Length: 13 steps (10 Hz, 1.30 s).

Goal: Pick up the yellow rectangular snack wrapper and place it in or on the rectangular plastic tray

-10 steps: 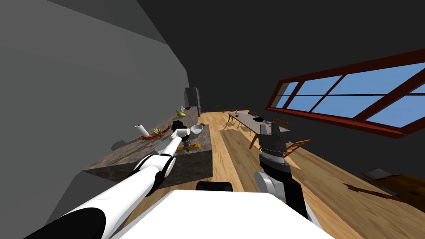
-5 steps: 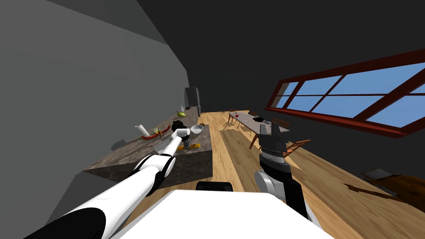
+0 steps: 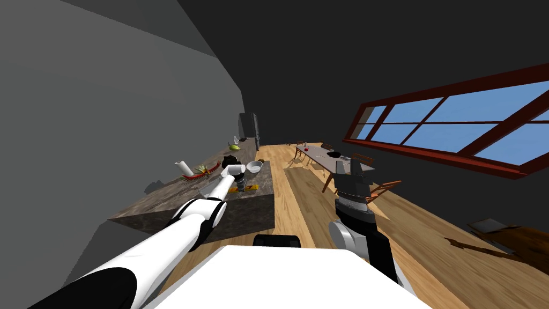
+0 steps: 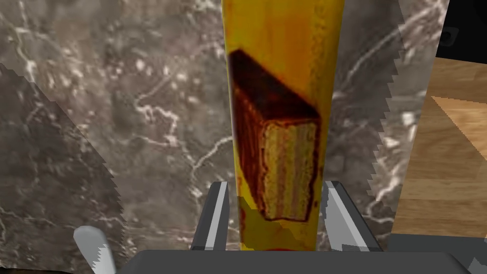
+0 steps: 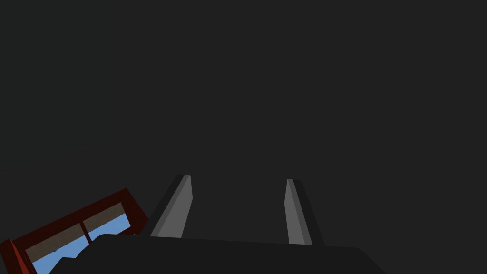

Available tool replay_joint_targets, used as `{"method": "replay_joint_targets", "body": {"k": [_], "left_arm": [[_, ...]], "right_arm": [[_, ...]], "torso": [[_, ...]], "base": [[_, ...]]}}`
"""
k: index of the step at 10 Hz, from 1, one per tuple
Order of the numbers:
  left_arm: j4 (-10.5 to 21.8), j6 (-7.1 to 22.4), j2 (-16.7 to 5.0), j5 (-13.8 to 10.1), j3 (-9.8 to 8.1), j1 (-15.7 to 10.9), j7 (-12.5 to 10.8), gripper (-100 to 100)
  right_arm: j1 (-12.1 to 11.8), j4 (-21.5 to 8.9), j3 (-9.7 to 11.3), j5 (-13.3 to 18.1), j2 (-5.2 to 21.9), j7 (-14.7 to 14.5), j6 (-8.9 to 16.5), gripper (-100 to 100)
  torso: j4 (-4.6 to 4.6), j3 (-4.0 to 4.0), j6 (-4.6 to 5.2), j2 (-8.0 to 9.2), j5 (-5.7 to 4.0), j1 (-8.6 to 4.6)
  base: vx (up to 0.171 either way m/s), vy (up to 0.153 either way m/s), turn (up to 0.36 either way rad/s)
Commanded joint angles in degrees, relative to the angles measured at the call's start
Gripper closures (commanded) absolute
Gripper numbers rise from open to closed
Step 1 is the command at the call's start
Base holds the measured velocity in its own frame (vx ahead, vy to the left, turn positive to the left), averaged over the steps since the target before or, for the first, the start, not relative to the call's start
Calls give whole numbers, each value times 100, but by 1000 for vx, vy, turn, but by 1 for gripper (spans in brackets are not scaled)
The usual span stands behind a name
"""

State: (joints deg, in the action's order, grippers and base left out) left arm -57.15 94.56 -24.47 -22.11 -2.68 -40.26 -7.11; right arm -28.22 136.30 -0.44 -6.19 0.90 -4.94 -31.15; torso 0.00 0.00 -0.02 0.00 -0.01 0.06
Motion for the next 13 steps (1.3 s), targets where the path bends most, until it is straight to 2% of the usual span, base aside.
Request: {"method": "replay_joint_targets", "body": {"k": [1, 5, 7, 8, 11, 13], "left_arm": [[-5, 156, 16, -32, -80, -201, -86, 100], [-12, 487, 84, -108, -287, -703, -260, 100], [-111, 630, 13, -174, -350, -928, -291, 100], [-111, 630, 13, -174, -350, -928, -291, 100], [-405, 638, -354, -259, -258, -961, -206, 100], [-520, 659, -509, -285, -209, -948, -169, 100]], "right_arm": [[0, 0, 0, 0, 0, 0, 0, 0], [1, 0, 0, 0, 1, 0, 0, 0], [0, 0, 0, 0, 1, 0, 0, 0], [1, 0, -1, 0, 1, 0, 0, 0], [0, 0, -1, 0, 1, 0, 0, 0], [-1, 0, -1, 0, 1, 0, 0, 0]], "torso": [[0, 0, 0, 0, 0, 0], [13, 22, -15, 33, 3, 35], [16, 23, -18, 32, 2, 36], [18, 25, -21, 33, 2, 44], [18, 16, -24, 12, 5, 63], [15, 5, -19, -6, 7, 67]], "base": [[-37, 60, 59], [-65, 80, 36], [-55, 76, 43], [-31, 71, 26], [26, 110, 28], [60, 90, 23]]}}
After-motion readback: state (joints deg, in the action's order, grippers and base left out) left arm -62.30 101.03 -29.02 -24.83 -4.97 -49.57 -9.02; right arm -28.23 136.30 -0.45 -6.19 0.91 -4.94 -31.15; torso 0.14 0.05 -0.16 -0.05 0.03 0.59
